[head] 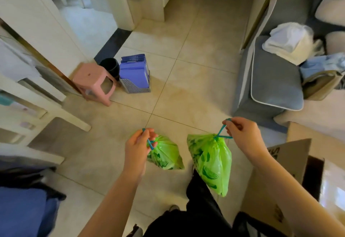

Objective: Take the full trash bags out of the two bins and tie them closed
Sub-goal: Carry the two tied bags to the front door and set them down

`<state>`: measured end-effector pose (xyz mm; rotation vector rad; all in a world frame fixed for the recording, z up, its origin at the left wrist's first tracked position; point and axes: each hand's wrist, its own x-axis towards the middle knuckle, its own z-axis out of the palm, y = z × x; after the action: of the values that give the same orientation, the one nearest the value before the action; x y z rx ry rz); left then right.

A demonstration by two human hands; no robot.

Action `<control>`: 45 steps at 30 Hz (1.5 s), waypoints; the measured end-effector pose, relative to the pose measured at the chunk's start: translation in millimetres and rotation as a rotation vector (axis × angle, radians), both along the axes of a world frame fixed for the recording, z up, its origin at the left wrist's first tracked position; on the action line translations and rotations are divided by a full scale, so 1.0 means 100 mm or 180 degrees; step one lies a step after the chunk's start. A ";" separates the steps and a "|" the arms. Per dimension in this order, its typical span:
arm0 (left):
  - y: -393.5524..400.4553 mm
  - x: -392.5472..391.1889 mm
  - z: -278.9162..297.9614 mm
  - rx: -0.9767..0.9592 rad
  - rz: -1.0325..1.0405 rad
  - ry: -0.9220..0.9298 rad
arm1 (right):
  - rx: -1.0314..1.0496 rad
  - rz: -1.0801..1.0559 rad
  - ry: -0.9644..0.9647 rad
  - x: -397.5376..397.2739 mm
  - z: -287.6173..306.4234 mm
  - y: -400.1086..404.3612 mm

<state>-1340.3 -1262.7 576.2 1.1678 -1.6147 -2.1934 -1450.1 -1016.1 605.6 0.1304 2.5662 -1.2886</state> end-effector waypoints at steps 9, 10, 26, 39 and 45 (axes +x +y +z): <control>-0.12 -1.98 -0.01 -0.0599 0.0106 0.0068 | -0.0030 0.0271 0.0008 -1.93 0.08 -0.07; -0.13 -2.18 0.00 -0.0697 0.0078 0.0040 | -0.0022 0.0321 0.0034 -2.15 0.10 -0.08; -0.69 -5.52 -0.12 -0.0837 -0.0359 -0.0361 | 0.0339 0.0074 0.0233 -5.51 0.00 -0.50; -1.06 -8.36 -0.03 -0.0768 -0.0306 -0.0555 | 0.0531 0.0119 0.0205 -8.15 0.02 -0.82; -1.11 -9.72 -0.01 -0.0795 -0.0211 -0.0623 | 0.0458 0.0367 0.0211 -9.53 -0.05 -0.94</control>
<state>-2312.7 -1373.7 574.8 1.3026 -1.9648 -1.8919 -2402.9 -1110.3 600.3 -0.0330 2.6783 -1.0849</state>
